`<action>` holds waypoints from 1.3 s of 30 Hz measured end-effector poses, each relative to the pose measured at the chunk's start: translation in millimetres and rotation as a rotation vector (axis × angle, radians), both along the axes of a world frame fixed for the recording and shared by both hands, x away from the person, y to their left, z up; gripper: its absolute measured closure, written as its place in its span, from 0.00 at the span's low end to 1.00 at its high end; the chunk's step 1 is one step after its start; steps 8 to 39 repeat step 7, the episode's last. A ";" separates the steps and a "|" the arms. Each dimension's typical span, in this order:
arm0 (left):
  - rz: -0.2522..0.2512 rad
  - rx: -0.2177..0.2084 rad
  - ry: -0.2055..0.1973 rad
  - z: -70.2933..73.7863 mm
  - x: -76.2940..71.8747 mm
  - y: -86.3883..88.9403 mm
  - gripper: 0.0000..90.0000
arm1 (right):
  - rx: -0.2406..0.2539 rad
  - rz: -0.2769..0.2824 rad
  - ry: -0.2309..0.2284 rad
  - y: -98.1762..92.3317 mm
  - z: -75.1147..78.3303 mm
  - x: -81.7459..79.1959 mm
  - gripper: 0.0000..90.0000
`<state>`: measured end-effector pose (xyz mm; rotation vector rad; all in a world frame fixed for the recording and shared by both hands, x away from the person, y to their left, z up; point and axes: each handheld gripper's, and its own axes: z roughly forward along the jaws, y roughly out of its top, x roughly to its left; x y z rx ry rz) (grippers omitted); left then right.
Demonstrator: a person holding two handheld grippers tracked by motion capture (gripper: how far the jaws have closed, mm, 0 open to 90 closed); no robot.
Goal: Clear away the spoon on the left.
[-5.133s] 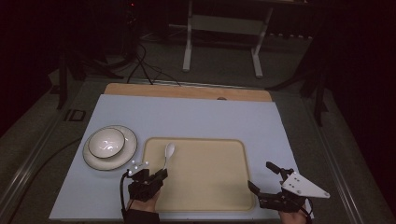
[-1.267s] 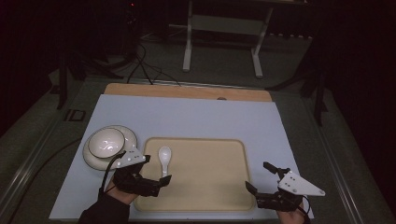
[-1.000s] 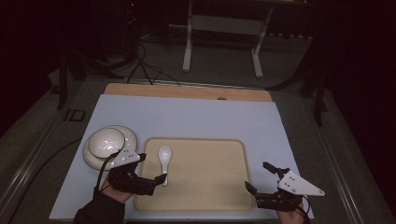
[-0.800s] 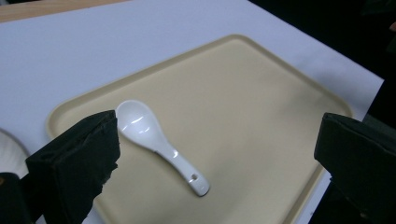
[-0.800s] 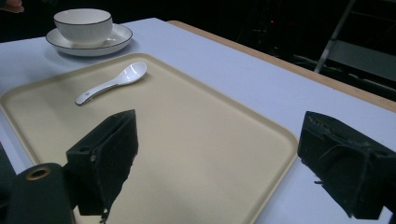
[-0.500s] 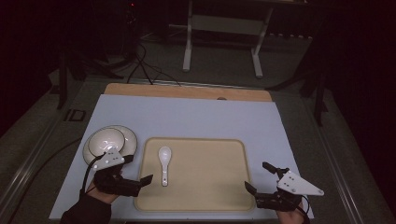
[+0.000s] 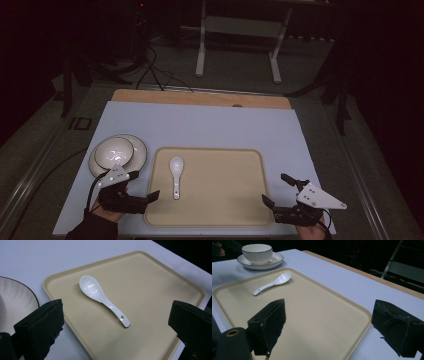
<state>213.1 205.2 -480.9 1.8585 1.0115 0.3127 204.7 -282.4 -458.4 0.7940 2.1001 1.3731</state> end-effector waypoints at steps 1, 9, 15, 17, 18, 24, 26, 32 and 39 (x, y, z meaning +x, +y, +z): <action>0.003 -0.001 0.001 -1.1 0.0 0.2 0.01 | 0.000 0.000 0.000 -0.1 0.0 0.0 0.14; 0.020 -0.004 0.006 -8.0 -0.1 2.3 0.01 | 0.003 0.006 0.004 -1.0 -0.2 0.7 0.14; 0.020 -0.004 0.006 -8.0 -0.1 2.3 0.01 | 0.003 0.006 0.004 -1.0 -0.2 0.7 0.14; 0.020 -0.004 0.006 -8.0 -0.1 2.3 0.01 | 0.003 0.006 0.004 -1.0 -0.2 0.7 0.14; 0.020 -0.004 0.006 -8.0 -0.1 2.3 0.01 | 0.003 0.006 0.004 -1.0 -0.2 0.7 0.14; 0.020 -0.004 0.006 -8.0 -0.1 2.3 0.01 | 0.003 0.006 0.004 -1.0 -0.2 0.7 0.14; 0.020 -0.004 0.006 -8.0 -0.1 2.3 0.01 | 0.003 0.006 0.004 -1.0 -0.2 0.7 0.14; 0.020 -0.004 0.006 -8.0 -0.1 2.3 0.01 | 0.003 0.006 0.004 -1.0 -0.2 0.7 0.14; 0.020 -0.004 0.006 -8.0 -0.1 2.3 0.01 | 0.003 0.006 0.004 -1.0 -0.2 0.7 0.14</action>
